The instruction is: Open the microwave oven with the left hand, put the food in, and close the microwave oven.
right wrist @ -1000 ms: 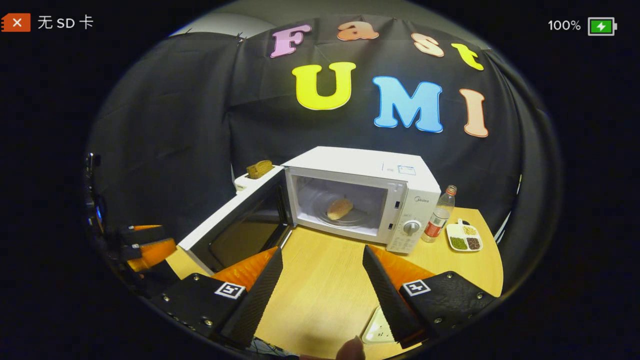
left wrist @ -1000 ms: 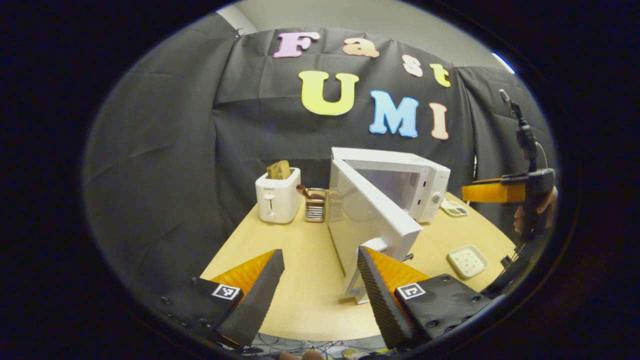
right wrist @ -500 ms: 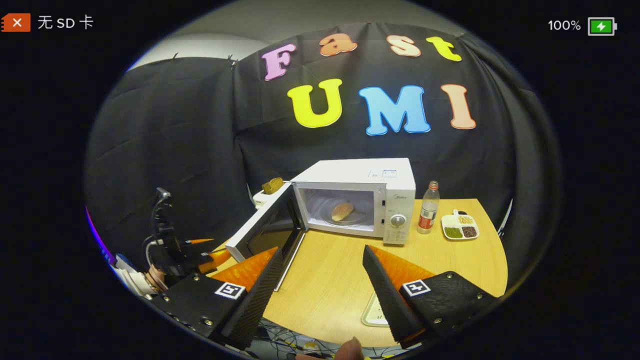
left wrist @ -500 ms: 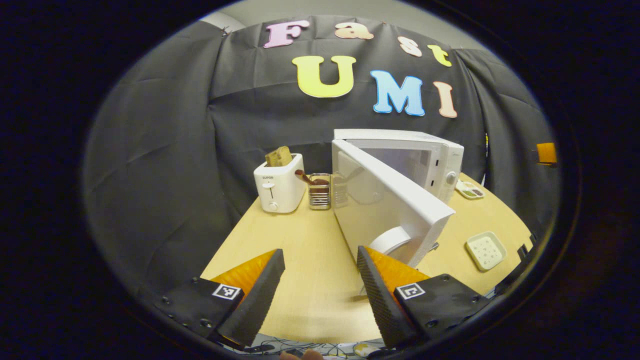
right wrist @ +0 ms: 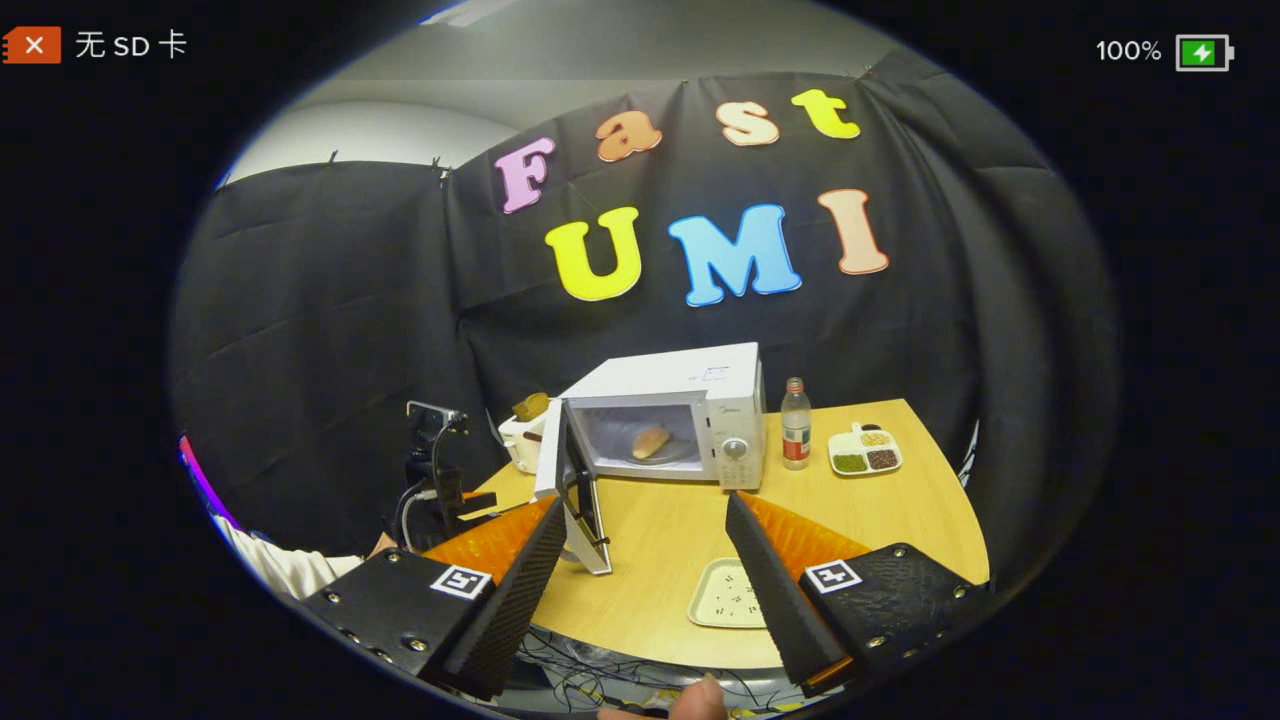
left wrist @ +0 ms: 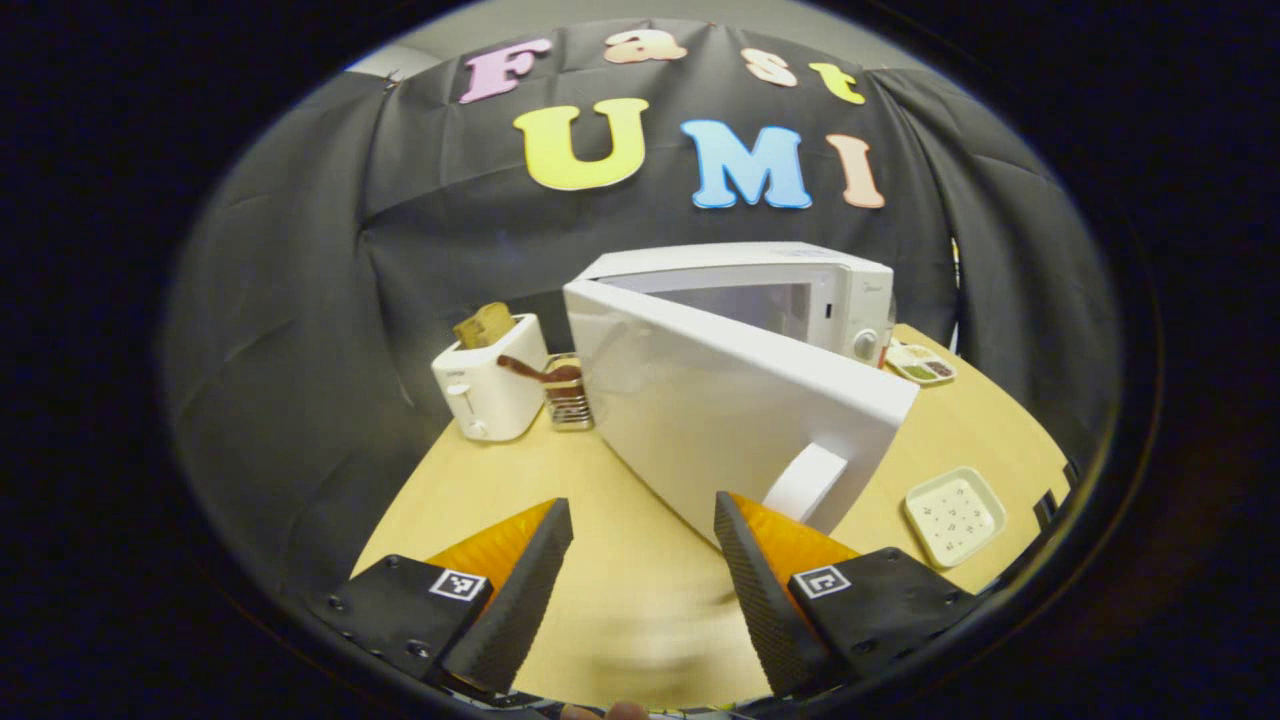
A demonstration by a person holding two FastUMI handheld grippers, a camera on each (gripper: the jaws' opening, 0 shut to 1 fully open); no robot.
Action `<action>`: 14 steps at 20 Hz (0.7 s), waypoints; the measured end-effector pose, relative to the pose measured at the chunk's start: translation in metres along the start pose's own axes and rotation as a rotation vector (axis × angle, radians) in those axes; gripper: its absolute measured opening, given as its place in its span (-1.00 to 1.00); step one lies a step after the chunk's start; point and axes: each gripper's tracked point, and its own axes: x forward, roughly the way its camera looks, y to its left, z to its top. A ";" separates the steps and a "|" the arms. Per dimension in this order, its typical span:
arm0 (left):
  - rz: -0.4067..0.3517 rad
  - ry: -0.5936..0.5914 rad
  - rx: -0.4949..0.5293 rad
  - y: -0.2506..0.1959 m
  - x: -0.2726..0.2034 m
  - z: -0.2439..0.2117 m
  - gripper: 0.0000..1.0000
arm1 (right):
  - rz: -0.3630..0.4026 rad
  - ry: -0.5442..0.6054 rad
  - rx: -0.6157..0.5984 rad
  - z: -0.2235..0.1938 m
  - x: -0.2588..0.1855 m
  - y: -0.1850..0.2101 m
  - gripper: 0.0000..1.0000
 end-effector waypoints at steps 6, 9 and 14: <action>-0.113 -0.077 0.034 -0.058 0.057 0.054 0.90 | -0.120 0.020 0.032 0.001 0.021 -0.023 0.97; -0.178 -0.096 0.033 -0.080 0.089 0.072 0.92 | -0.175 0.040 0.021 -0.002 0.038 -0.029 0.97; -0.248 -0.121 0.029 -0.100 0.141 0.094 0.91 | -0.241 0.088 0.063 -0.014 0.061 -0.035 0.96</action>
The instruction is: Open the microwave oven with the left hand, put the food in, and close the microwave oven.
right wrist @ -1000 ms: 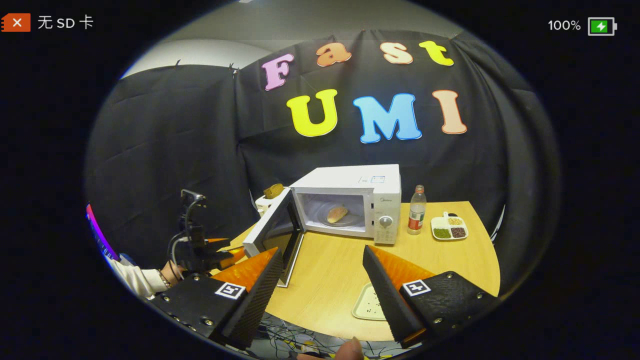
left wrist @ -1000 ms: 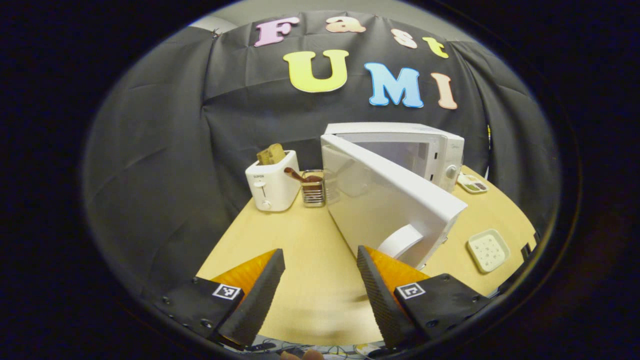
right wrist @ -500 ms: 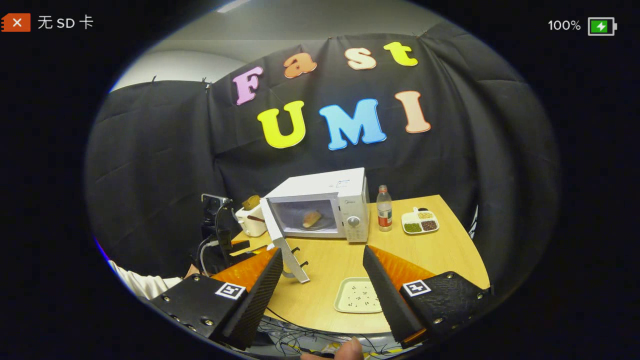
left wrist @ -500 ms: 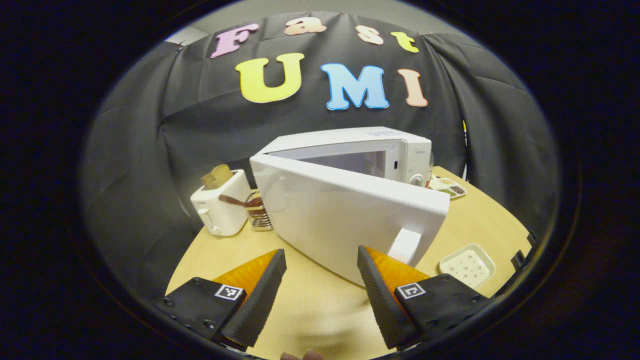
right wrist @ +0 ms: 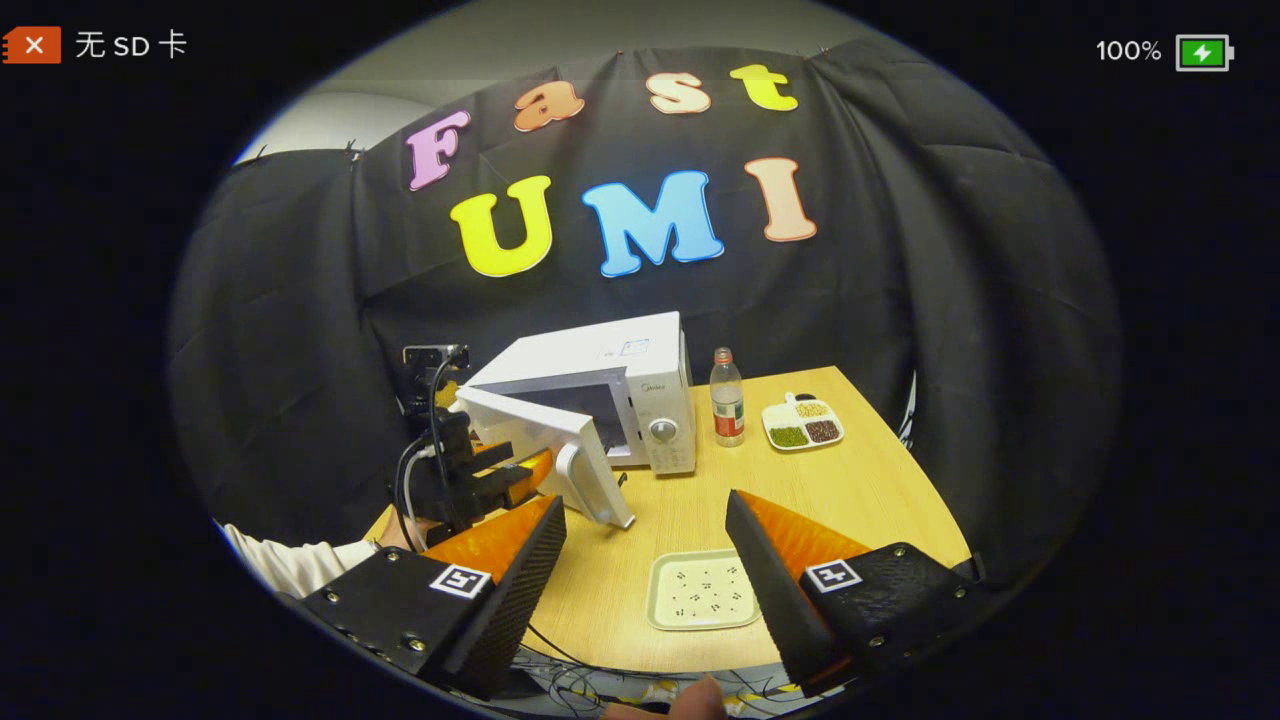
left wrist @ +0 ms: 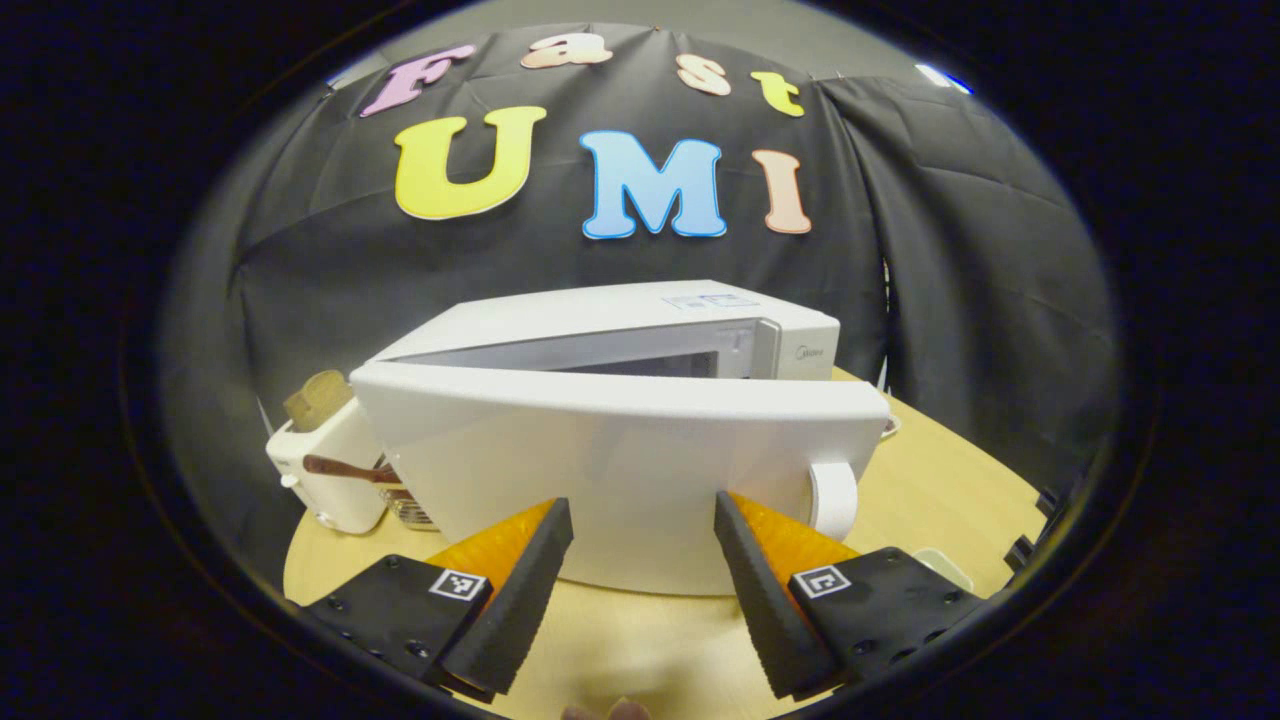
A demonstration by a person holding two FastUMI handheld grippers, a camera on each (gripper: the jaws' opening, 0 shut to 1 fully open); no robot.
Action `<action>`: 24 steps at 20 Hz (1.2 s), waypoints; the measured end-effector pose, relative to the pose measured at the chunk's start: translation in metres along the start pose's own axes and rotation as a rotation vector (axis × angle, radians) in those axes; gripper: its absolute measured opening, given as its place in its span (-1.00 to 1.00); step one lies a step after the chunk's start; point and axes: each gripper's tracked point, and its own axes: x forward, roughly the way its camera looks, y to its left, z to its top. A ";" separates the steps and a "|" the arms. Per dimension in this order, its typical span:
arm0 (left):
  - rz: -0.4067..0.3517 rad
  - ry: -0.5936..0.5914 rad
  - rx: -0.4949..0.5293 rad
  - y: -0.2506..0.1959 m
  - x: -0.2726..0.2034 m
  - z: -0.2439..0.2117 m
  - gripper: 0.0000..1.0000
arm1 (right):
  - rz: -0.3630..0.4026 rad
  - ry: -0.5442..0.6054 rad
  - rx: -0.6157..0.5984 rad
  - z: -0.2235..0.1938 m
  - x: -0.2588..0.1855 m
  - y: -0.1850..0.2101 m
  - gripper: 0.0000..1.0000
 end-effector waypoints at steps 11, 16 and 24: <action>0.033 -0.046 -0.048 0.010 0.074 0.033 0.87 | -0.073 0.043 0.024 0.003 0.034 -0.011 0.96; 0.108 -0.036 -0.020 0.014 0.085 0.029 0.97 | -0.051 0.043 0.019 0.006 0.037 -0.010 0.97; 0.082 0.013 -0.065 0.001 -0.002 0.021 0.96 | -0.034 -0.038 -0.016 0.022 0.019 -0.044 0.97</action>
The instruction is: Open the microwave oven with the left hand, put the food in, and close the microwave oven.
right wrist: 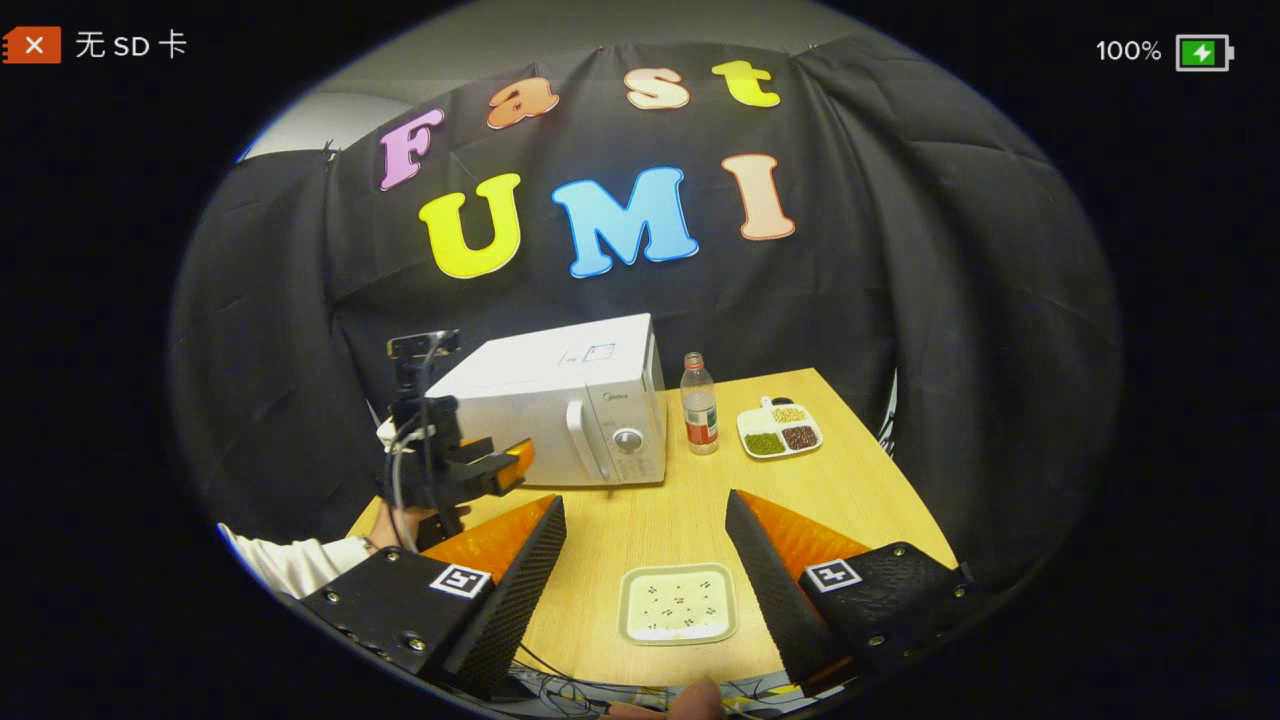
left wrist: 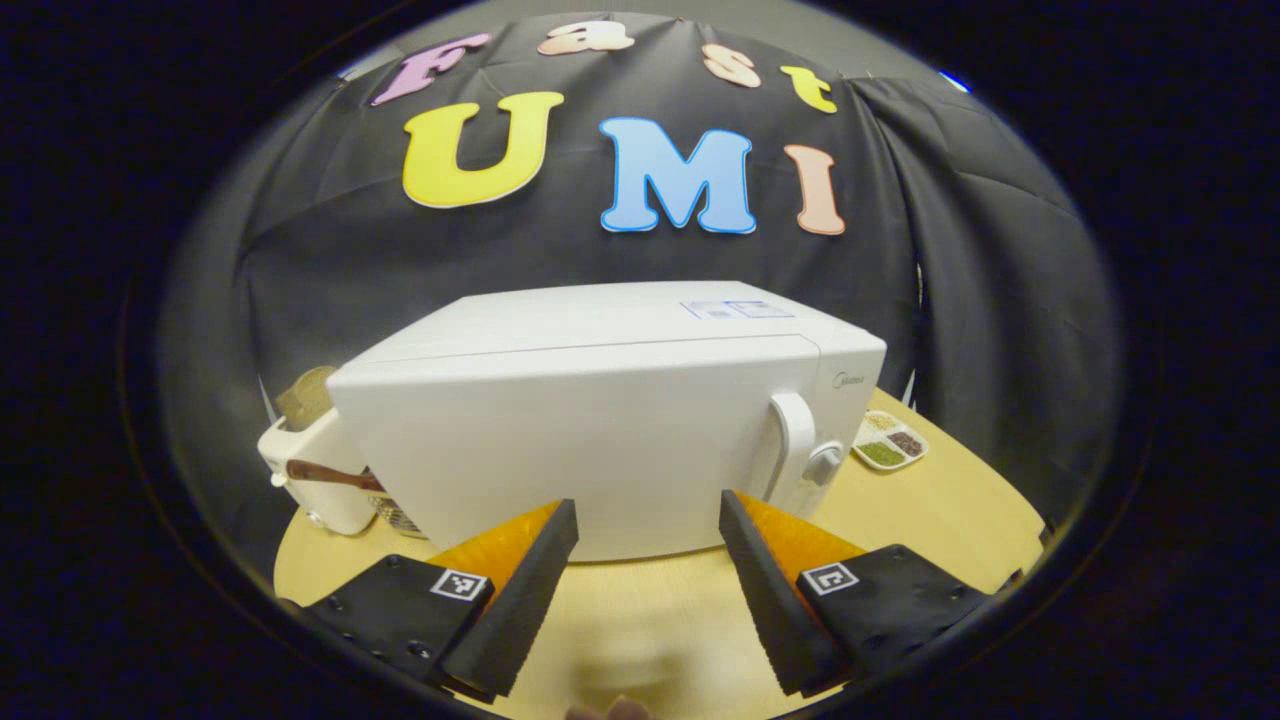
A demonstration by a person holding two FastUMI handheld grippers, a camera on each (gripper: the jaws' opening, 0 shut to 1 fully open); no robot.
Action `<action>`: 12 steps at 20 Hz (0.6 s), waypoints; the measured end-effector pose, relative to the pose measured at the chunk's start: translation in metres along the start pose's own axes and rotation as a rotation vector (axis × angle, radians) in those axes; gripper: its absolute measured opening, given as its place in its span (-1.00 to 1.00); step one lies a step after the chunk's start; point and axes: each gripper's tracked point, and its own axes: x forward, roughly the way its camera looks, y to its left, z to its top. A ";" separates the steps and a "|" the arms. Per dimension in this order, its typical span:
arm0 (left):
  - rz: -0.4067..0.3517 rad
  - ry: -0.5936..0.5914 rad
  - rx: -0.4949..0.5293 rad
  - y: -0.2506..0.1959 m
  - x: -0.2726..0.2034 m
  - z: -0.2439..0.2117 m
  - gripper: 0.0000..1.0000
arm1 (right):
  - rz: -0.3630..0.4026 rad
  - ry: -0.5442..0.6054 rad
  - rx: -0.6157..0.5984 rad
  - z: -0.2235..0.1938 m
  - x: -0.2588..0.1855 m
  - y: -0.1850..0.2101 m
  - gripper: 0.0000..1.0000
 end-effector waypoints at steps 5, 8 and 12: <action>0.070 -0.102 -0.045 -0.023 -0.123 0.048 0.92 | 0.034 -0.044 -0.057 0.031 -0.004 -0.047 0.96; 0.109 -0.211 -0.092 -0.054 -0.195 0.093 0.91 | 0.032 -0.135 -0.074 0.071 -0.013 -0.080 0.97; 0.159 -0.301 -0.163 -0.090 -0.274 0.145 0.87 | 0.041 -0.237 -0.101 0.103 -0.030 -0.108 0.97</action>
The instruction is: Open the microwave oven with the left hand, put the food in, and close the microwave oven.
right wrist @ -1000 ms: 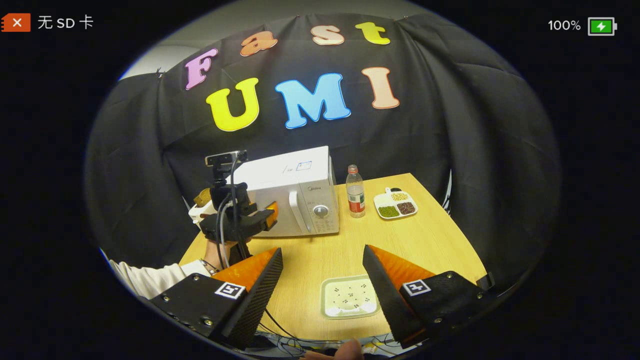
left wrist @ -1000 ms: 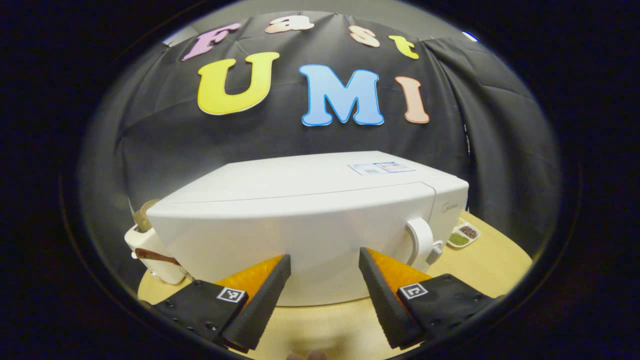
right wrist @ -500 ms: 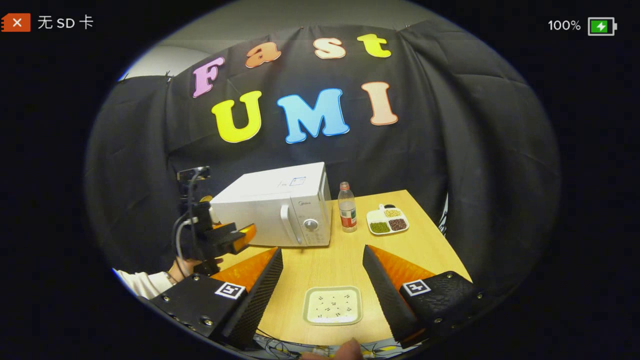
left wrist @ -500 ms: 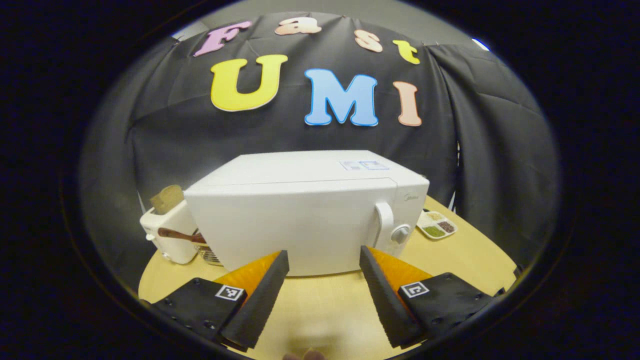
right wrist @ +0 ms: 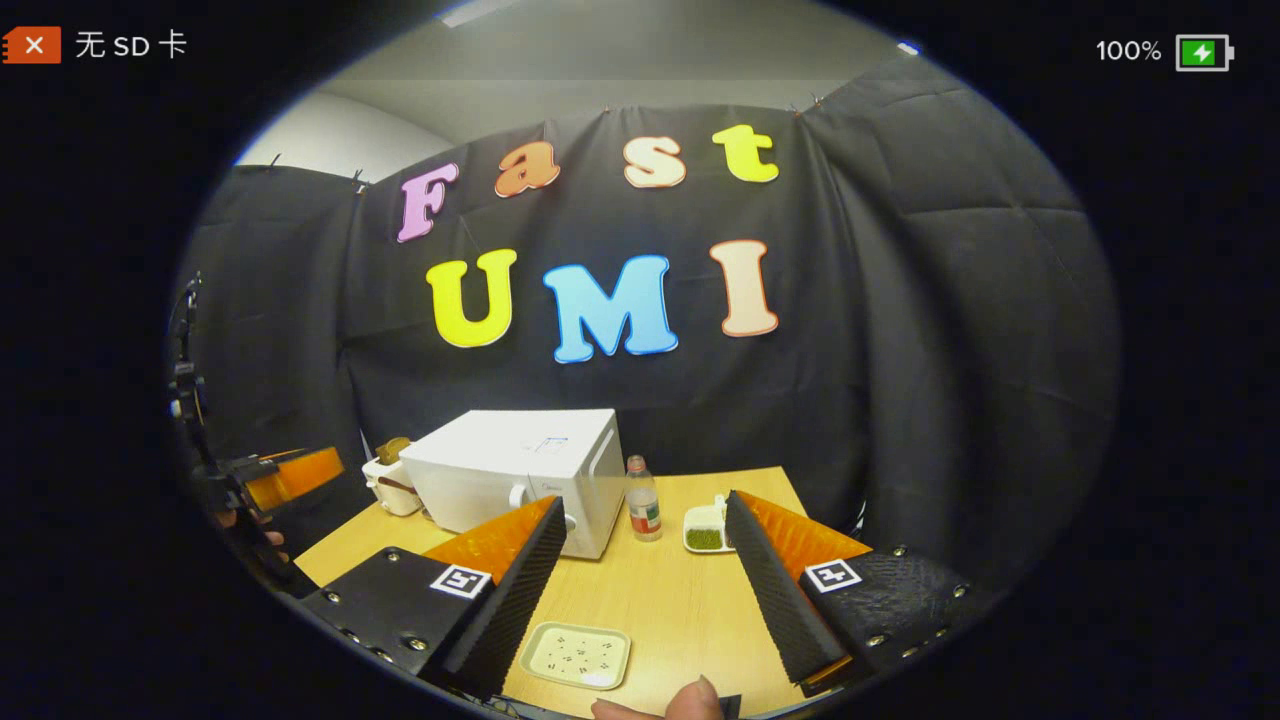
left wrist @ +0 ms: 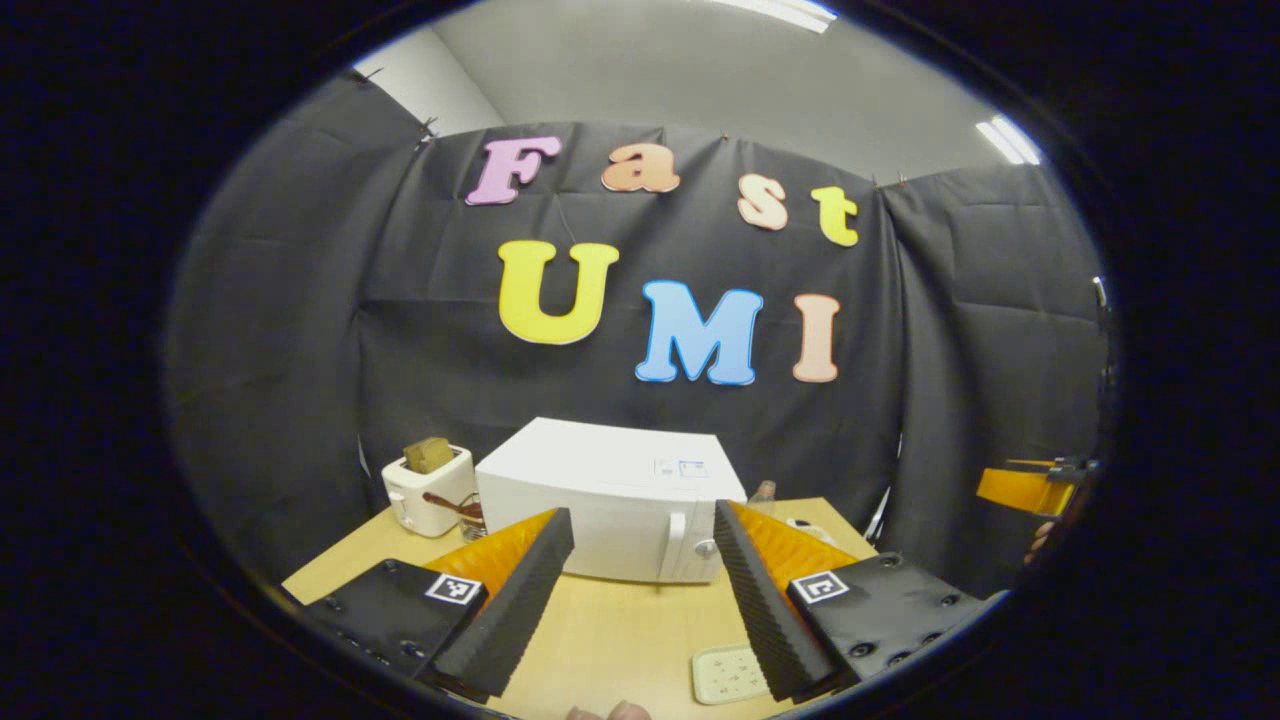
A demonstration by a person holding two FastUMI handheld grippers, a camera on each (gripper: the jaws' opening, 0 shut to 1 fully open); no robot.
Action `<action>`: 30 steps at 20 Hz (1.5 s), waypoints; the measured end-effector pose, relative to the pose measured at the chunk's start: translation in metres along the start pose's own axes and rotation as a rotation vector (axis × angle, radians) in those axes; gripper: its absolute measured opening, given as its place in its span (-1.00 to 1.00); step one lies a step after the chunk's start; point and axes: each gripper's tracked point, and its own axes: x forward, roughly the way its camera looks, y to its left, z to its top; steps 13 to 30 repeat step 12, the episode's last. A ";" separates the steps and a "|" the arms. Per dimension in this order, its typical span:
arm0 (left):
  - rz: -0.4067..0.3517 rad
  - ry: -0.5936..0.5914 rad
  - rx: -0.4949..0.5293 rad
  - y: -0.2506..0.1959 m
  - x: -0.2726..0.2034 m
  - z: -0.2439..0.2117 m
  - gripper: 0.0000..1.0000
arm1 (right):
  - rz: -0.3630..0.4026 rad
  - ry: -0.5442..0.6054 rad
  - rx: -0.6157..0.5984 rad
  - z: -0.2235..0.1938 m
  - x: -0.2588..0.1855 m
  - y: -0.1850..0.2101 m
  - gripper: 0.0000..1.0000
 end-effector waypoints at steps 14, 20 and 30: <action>0.011 -0.260 0.141 -0.061 -0.137 0.154 0.89 | 0.069 -0.304 -0.060 0.148 -0.061 0.059 0.95; 0.011 -0.260 0.141 -0.061 -0.137 0.154 0.89 | 0.069 -0.304 -0.060 0.148 -0.061 0.059 0.95; 0.011 -0.260 0.141 -0.061 -0.137 0.154 0.89 | 0.069 -0.304 -0.060 0.148 -0.061 0.059 0.95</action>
